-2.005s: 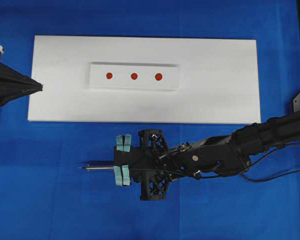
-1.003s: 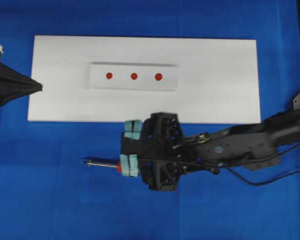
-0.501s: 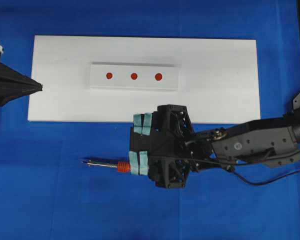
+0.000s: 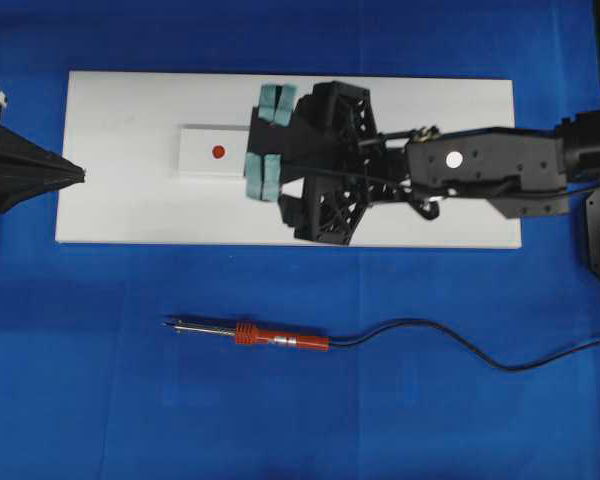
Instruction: Touch the tip of the soldering iron to the mark.
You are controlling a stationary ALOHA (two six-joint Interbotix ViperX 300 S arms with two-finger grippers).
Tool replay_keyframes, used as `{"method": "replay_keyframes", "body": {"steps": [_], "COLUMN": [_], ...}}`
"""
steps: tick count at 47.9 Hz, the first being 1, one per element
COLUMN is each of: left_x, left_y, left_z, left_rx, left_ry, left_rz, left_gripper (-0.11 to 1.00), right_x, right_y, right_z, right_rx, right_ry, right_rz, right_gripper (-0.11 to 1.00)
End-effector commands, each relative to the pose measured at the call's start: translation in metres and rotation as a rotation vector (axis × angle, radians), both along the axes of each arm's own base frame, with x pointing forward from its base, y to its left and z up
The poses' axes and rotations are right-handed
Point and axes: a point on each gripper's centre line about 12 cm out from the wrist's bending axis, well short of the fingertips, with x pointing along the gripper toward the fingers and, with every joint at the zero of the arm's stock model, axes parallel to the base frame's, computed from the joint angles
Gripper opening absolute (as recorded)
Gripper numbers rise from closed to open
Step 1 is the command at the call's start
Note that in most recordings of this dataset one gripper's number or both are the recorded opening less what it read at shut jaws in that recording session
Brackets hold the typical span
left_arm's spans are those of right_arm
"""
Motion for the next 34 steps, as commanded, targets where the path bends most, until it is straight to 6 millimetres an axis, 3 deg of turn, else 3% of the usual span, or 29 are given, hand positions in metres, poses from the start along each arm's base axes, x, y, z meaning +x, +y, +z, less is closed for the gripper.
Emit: {"method": "replay_keyframes", "body": {"steps": [1, 12, 34], "left_x": [0.001, 0.001, 0.000], "left_y": [0.000, 0.000, 0.000], "left_z": [0.005, 0.006, 0.009], "left_rx": [0.000, 0.000, -0.001], "left_ry": [-0.014, -0.018, -0.032], "left_rz": [-0.002, -0.002, -0.002], "left_gripper": [0.00, 0.00, 0.00], "right_x": [-0.008, -0.061, -0.193], "right_y": [0.001, 0.002, 0.003], "right_z": [0.024, 0.052, 0.086], "right_rx": [0.002, 0.007, 0.001], "right_ry": [-0.064, -0.143, -0.388], "right_rz": [0.006, 0.016, 0.036], "right_gripper": [0.89, 0.89, 0.88]}}
